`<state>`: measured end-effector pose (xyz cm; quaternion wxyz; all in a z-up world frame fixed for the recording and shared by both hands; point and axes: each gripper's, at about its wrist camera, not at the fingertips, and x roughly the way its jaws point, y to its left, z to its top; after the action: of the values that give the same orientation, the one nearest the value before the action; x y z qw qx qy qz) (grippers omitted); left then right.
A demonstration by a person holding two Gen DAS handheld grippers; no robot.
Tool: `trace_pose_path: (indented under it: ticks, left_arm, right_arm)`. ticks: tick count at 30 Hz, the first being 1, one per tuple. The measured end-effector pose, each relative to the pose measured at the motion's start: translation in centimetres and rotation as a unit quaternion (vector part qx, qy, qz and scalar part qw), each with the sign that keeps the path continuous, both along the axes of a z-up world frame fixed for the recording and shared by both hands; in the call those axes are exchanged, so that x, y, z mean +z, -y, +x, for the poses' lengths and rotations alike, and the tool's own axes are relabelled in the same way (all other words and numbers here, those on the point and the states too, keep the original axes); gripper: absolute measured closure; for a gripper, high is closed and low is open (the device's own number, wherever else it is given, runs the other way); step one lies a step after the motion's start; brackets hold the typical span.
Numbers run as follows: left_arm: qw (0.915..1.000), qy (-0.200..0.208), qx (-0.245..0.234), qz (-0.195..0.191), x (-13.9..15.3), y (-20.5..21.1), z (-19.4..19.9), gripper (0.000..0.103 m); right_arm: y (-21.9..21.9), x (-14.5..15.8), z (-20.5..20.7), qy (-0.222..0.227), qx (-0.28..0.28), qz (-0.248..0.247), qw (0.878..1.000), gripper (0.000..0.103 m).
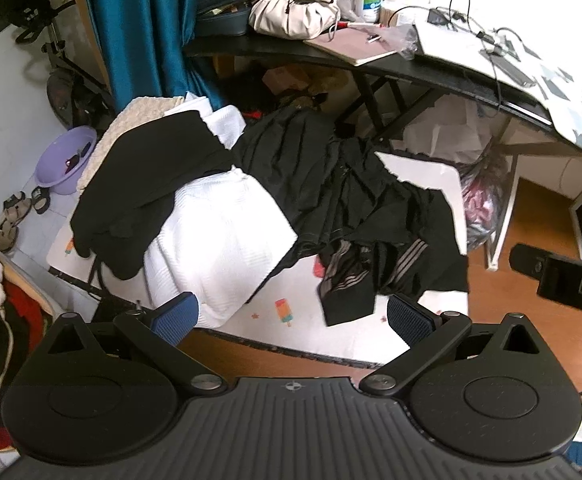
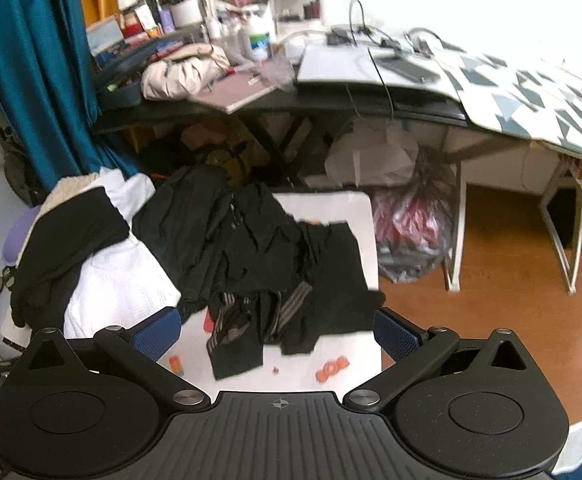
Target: Fold clothes
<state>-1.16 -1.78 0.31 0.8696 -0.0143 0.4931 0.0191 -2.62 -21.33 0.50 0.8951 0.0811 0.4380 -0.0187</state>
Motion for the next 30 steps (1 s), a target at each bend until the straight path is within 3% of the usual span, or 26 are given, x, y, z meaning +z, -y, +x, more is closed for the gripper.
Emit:
trace_pose_path:
  ticks: [6, 14, 19, 24, 30]
  left_arm:
    - [0.9987, 0.029, 0.030, -0.029, 0.7, 0.0, 0.0, 0.000]
    - [0.9957, 0.048, 0.080, -0.002, 0.3, -0.6, -0.8, 0.000]
    - [0.9939, 0.036, 0.103, -0.015, -0.8, -2.0, -0.9, 0.000]
    - [0.9955, 0.033, 0.088, 0.008, -2.5, -2.8, 0.3, 0.000]
    - [0.9970, -0.009, 0.076, 0.004, -6.5, -4.4, 3.8, 0.000]
  right_arm:
    - [0.9, 1.6, 0.9, 0.055, 0.054, -0.021, 0.997, 0.001]
    - [2.5, 0.8, 1.9, 0.083, 0.084, -0.016, 0.993, 0.001]
    - [3.6, -1.0, 2.2, 0.073, 0.052, 0.007, 0.996, 0.001]
    - [3.3, -2.5, 3.4, 0.051, 0.036, -0.029, 0.998, 0.001]
    - [2.8, -3.9, 5.1, 0.040, 0.030, -0.057, 0.997, 0.001]
